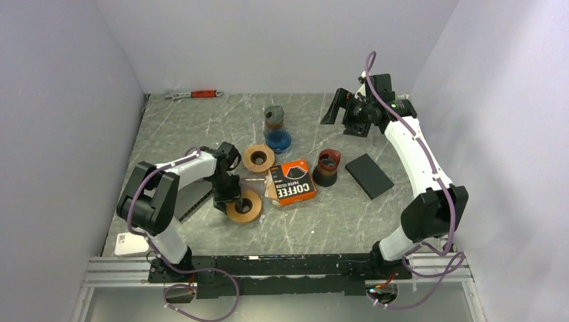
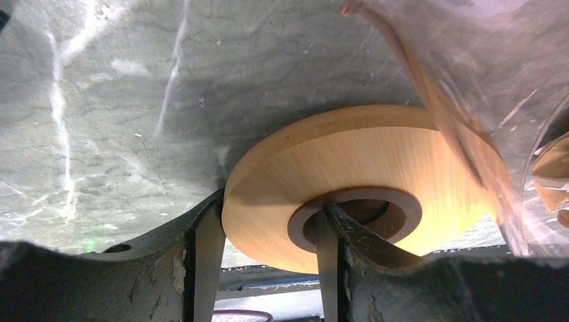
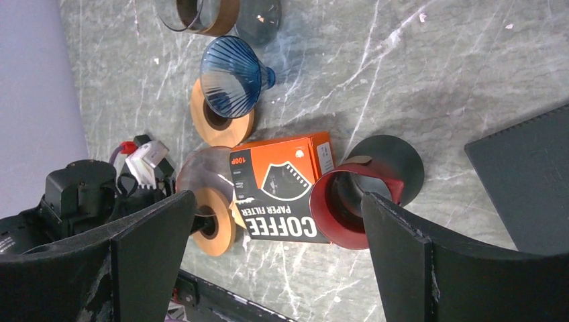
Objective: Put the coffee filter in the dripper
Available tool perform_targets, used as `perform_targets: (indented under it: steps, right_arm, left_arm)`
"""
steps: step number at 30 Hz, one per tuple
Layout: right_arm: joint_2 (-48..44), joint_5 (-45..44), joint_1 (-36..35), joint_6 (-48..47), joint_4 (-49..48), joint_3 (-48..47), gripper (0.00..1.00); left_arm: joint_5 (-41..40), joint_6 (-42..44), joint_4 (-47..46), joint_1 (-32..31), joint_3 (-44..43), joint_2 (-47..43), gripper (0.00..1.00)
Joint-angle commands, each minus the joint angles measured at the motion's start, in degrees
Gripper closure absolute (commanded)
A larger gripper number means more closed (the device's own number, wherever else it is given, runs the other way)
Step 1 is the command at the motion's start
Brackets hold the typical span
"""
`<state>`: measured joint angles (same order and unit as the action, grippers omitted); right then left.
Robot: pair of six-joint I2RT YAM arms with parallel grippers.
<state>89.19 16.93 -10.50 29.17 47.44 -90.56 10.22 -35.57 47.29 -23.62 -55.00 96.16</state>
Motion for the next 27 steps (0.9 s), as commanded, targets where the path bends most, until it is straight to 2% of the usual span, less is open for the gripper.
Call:
perform_targets:
  steps: [1,12,16,21,27]
  right_arm:
    - [0.3,1.1,0.5,0.9,-1.8,-1.9,0.0]
    - [2.7,5.3,1.1,2.1,-1.0,-5.2,0.0]
    - [3.6,8.7,1.3,2.1,-1.8,-6.5,0.0]
    - [4.8,15.3,1.3,2.0,-3.6,-6.4,0.02]
    - [4.0,24.4,1.3,2.7,-6.1,-3.6,0.05]
  left_arm:
    - [-3.1,0.7,0.5,-1.0,-1.6,-4.0,0.53]
    - [-9.9,4.4,16.1,-1.0,-10.7,-17.6,0.58]
    - [-13.2,6.0,17.9,-1.0,-15.6,-20.5,0.57]
    - [-15.4,7.4,18.2,-1.0,-26.8,-16.0,0.58]
    - [-11.1,9.6,13.6,-1.3,-39.1,-7.0,0.58]
